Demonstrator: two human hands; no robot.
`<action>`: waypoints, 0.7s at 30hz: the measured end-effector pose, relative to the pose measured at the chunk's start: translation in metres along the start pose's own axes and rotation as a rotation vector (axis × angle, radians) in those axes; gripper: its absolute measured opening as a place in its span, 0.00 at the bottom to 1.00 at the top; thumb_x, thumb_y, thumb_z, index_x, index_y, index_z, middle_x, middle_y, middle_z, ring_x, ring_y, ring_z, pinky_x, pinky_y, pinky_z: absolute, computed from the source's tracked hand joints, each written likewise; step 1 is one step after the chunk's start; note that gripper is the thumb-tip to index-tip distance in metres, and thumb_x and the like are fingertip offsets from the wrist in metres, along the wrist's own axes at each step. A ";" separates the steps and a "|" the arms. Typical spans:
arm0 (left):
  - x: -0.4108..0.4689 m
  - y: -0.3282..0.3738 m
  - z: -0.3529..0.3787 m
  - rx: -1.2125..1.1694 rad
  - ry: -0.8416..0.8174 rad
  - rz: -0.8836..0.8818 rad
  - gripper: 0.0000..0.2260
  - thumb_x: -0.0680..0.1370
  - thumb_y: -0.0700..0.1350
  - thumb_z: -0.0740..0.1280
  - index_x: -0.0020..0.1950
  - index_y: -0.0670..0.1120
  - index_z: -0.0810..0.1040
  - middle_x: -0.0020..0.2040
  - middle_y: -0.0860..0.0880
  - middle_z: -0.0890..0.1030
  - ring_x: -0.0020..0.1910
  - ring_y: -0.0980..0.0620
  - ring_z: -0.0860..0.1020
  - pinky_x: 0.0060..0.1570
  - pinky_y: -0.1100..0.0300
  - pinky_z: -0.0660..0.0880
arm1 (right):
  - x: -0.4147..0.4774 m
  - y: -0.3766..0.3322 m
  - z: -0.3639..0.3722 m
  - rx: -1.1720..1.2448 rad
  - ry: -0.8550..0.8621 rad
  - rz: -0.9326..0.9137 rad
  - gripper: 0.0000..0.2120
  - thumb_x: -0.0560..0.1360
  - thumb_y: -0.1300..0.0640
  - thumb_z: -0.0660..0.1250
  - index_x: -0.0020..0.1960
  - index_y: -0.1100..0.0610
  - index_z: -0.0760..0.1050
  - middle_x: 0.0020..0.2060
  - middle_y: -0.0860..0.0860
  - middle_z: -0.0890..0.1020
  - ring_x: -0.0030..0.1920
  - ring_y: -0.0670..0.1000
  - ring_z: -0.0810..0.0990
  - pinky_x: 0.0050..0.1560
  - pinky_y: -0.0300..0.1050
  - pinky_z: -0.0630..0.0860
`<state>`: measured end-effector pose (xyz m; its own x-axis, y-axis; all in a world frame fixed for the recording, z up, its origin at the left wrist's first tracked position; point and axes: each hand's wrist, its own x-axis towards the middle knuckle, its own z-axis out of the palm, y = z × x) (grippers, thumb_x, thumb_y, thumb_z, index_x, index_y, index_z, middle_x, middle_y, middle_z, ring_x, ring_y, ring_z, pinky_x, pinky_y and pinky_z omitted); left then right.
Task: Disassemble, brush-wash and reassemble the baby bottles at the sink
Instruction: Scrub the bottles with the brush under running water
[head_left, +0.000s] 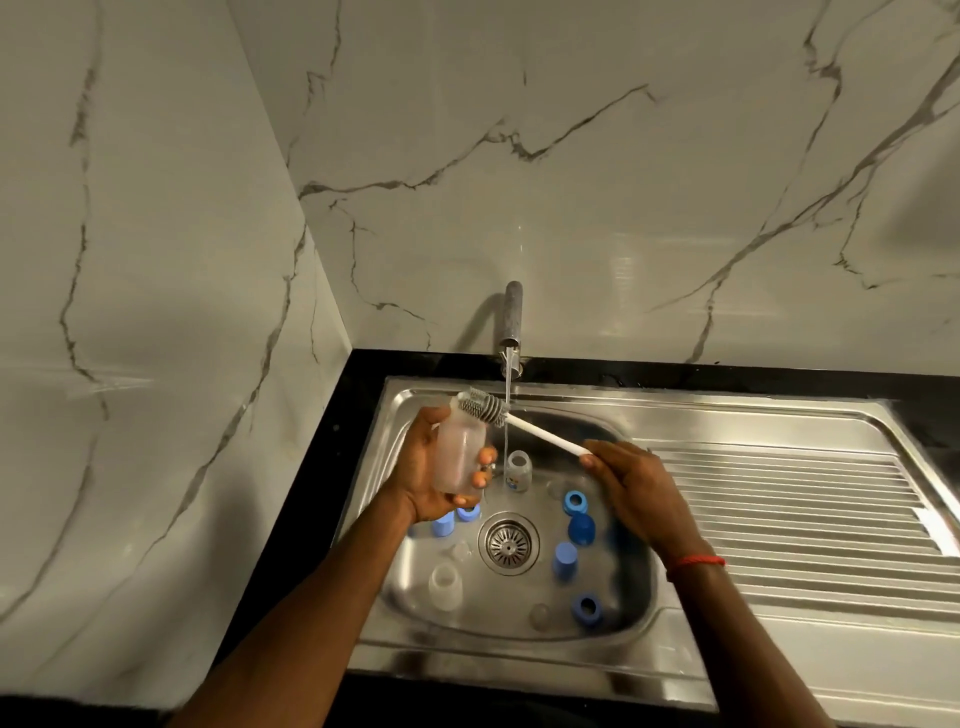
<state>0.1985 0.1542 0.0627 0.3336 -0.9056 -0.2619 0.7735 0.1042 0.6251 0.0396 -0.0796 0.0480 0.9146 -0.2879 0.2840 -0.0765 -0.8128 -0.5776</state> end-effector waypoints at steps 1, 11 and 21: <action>0.001 -0.001 0.001 -0.003 -0.022 -0.008 0.25 0.65 0.62 0.74 0.51 0.45 0.78 0.40 0.43 0.78 0.31 0.46 0.77 0.26 0.63 0.68 | 0.003 -0.004 0.001 0.021 -0.003 -0.017 0.23 0.79 0.41 0.57 0.65 0.54 0.78 0.51 0.51 0.82 0.48 0.46 0.79 0.48 0.35 0.75; 0.004 0.011 0.012 0.068 -0.019 0.130 0.26 0.62 0.62 0.75 0.53 0.47 0.80 0.40 0.42 0.79 0.31 0.43 0.78 0.24 0.61 0.72 | -0.016 0.020 -0.002 0.077 -0.018 0.073 0.22 0.80 0.41 0.58 0.62 0.54 0.81 0.50 0.49 0.84 0.49 0.46 0.81 0.53 0.39 0.78; 0.022 0.003 0.002 0.341 0.313 0.176 0.27 0.66 0.63 0.70 0.53 0.43 0.80 0.43 0.39 0.81 0.32 0.44 0.78 0.25 0.61 0.69 | -0.004 -0.004 0.005 -0.002 0.029 0.034 0.16 0.82 0.44 0.59 0.53 0.52 0.81 0.35 0.48 0.82 0.34 0.45 0.79 0.39 0.46 0.79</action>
<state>0.2074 0.1342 0.0605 0.6294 -0.7142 -0.3063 0.4881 0.0567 0.8709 0.0383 -0.0732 0.0455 0.8997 -0.3299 0.2859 -0.1084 -0.8032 -0.5857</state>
